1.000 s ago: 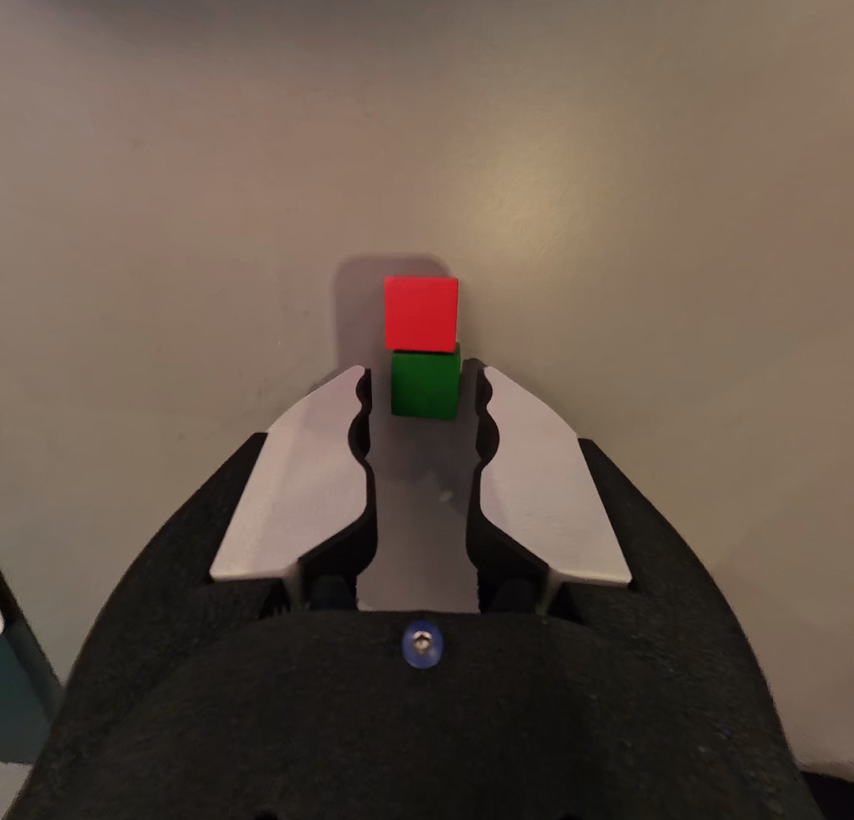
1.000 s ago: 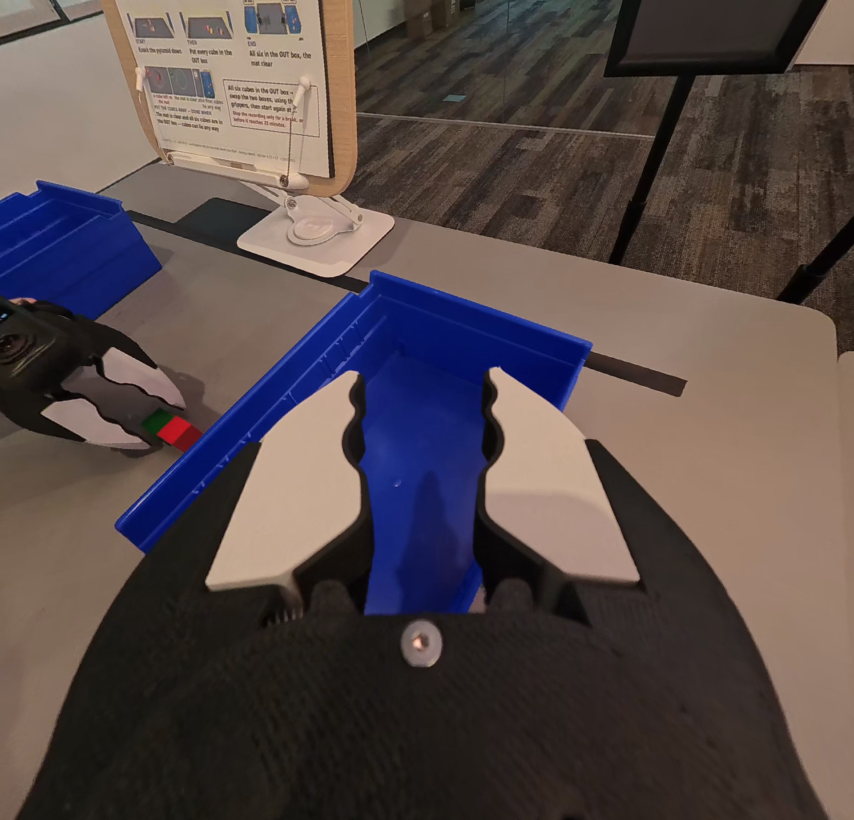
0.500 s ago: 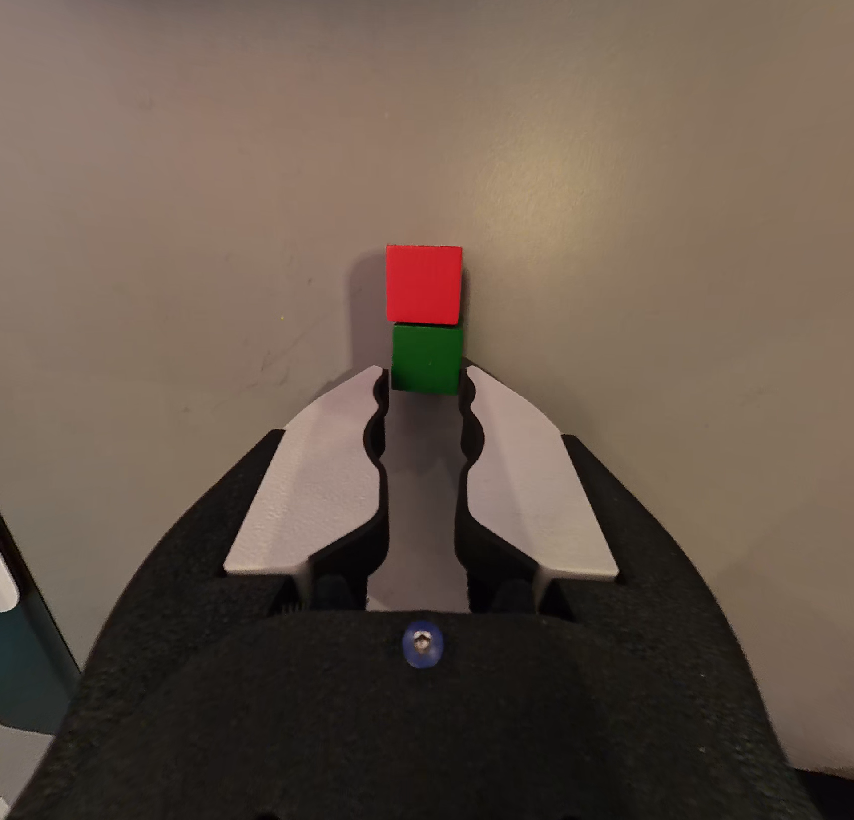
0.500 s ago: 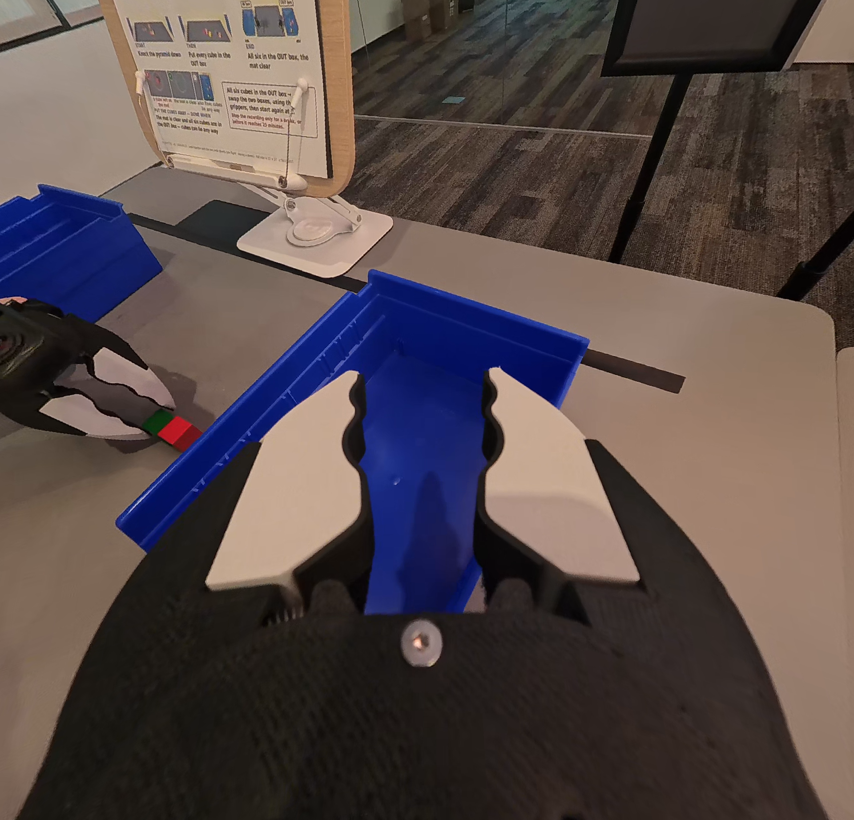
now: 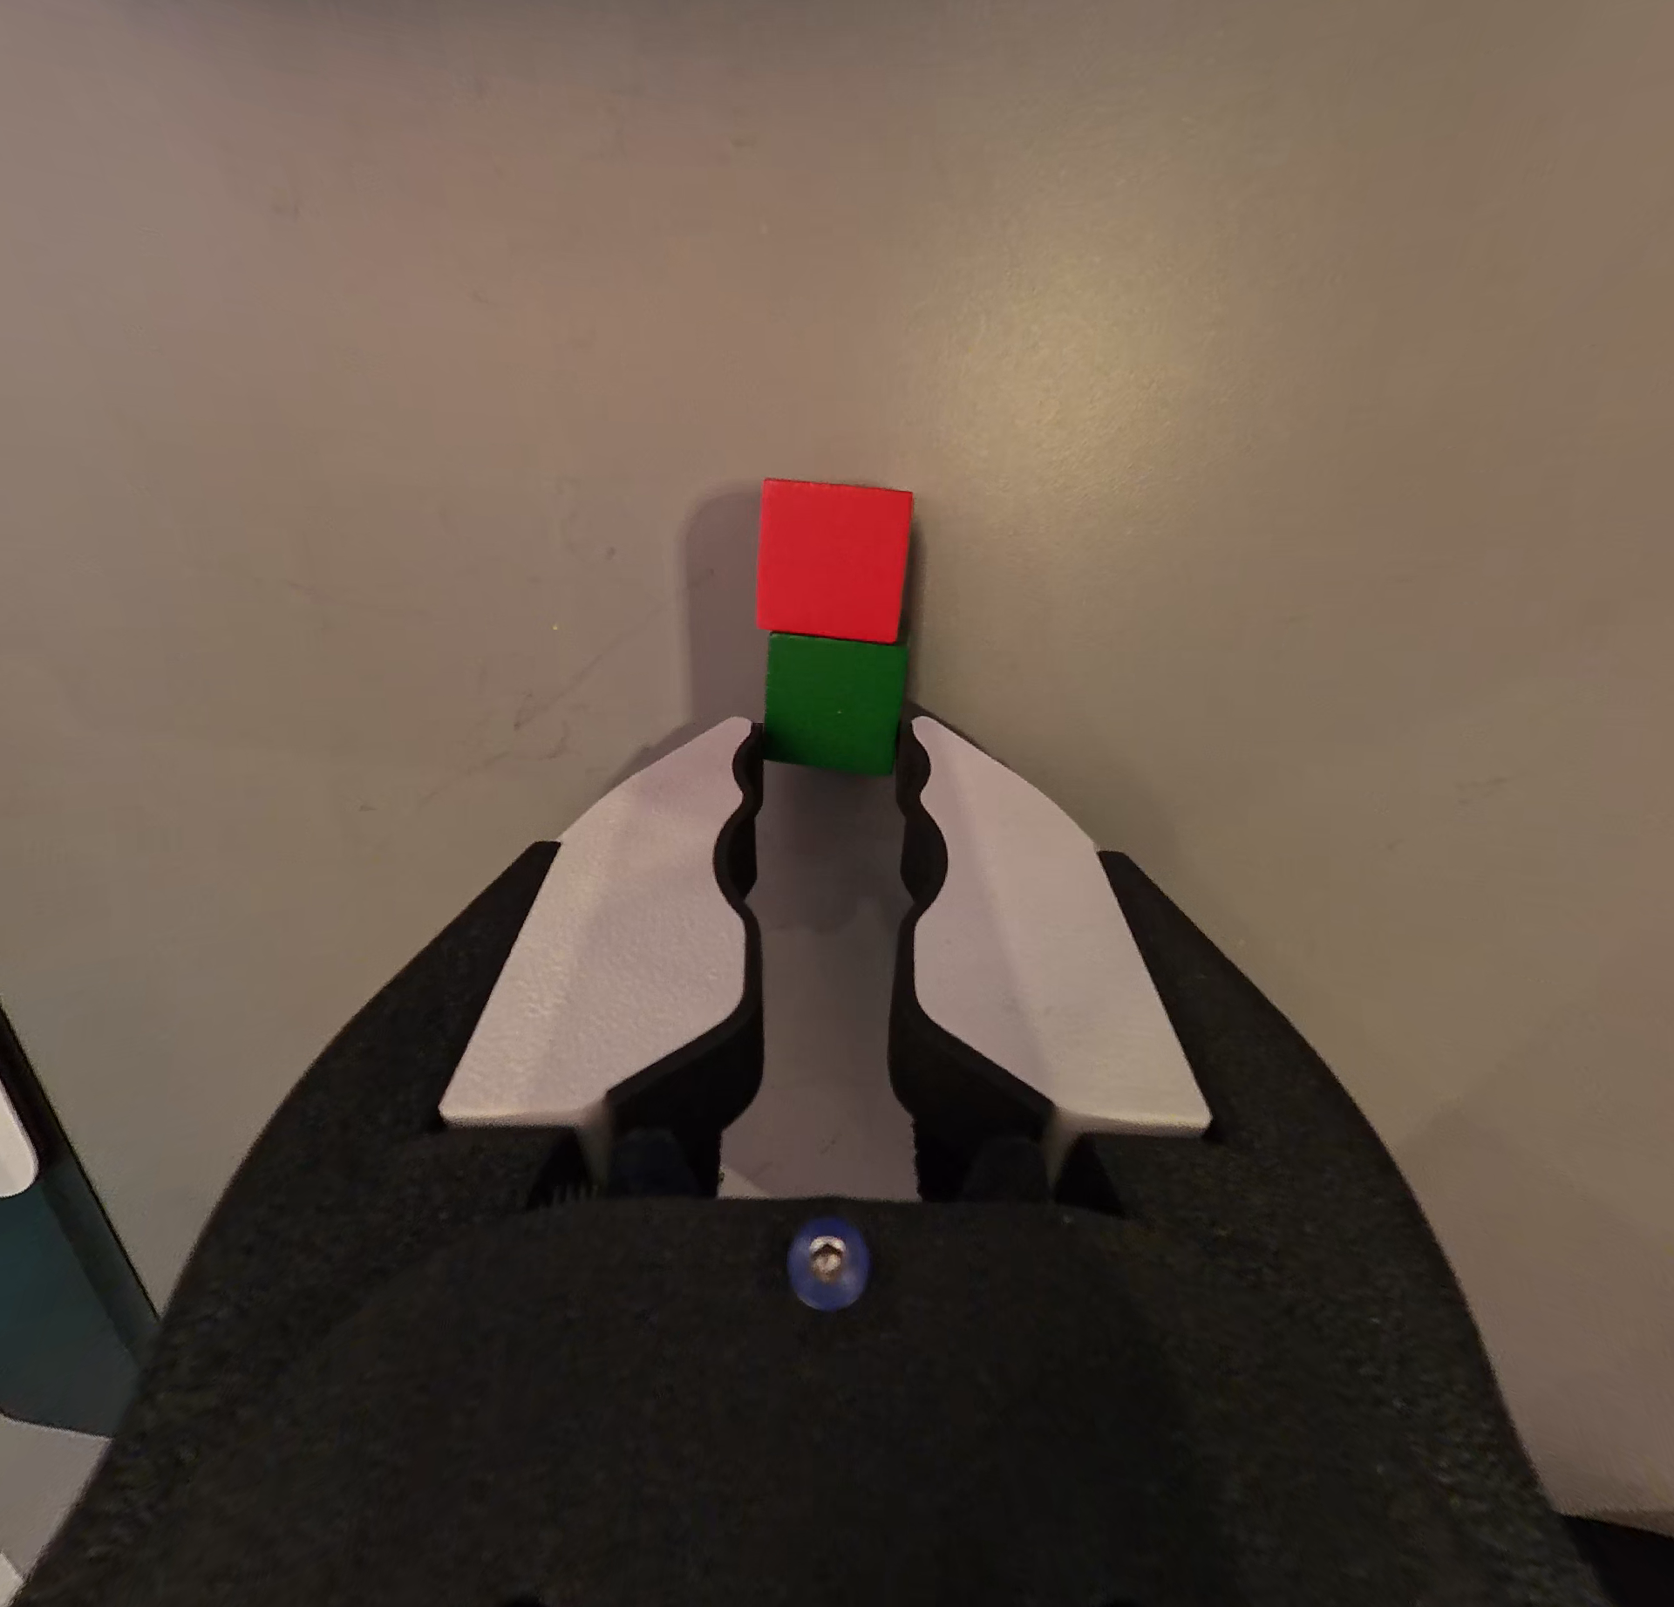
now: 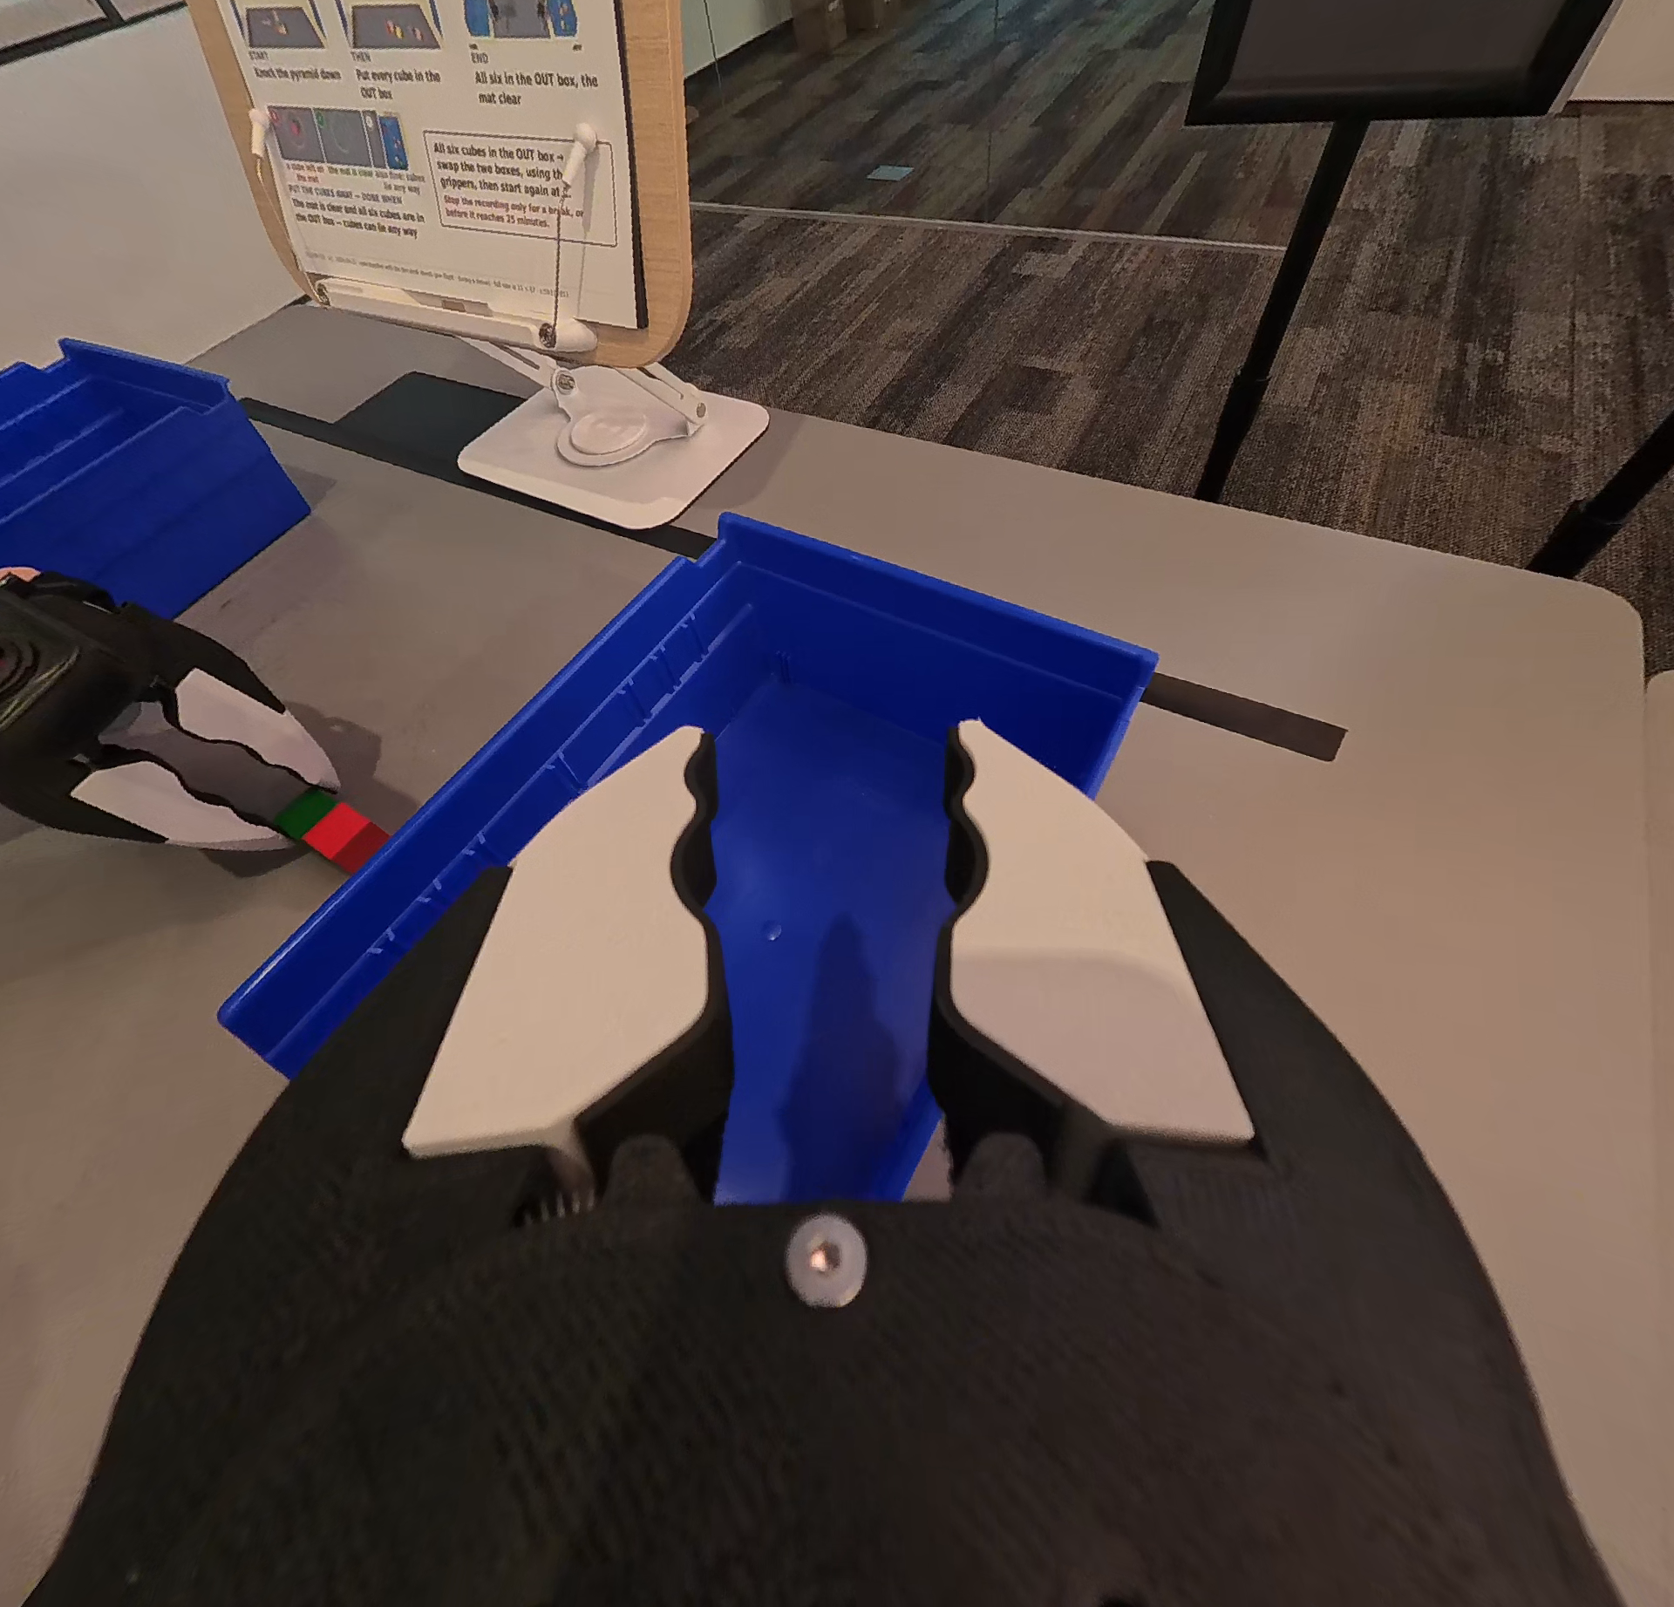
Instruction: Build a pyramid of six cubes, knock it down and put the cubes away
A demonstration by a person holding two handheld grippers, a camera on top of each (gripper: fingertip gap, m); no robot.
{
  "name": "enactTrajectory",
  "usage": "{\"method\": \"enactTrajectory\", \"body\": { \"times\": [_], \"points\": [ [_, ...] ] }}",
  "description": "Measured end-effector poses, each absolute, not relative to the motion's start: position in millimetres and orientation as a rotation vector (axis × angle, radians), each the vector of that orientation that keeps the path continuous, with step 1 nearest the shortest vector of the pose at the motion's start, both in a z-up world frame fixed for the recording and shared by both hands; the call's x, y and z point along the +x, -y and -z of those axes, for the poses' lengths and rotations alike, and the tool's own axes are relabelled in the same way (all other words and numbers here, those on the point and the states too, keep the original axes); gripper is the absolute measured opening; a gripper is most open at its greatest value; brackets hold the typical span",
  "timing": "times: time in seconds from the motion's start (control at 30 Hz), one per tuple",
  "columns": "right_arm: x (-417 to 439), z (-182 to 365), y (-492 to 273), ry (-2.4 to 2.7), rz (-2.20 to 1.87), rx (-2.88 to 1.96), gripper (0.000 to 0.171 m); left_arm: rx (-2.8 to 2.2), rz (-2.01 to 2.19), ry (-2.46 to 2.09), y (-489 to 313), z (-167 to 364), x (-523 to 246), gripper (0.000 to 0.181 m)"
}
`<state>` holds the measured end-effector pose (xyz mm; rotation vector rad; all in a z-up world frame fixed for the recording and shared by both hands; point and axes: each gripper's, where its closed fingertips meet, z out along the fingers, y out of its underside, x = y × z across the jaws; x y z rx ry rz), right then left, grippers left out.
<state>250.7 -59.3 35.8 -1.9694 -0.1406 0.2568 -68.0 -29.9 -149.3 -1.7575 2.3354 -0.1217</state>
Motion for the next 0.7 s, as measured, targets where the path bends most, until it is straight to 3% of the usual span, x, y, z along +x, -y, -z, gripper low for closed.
{"method": "enactTrajectory", "body": {
  "times": [0.7],
  "points": [
    [248.9, -29.8, 58.1, 0.15, -0.264, -2.001, 0.05, -1.763, 0.103, -2.335, 27.4, 152.7, -67.9, 0.029]
  ]
}}
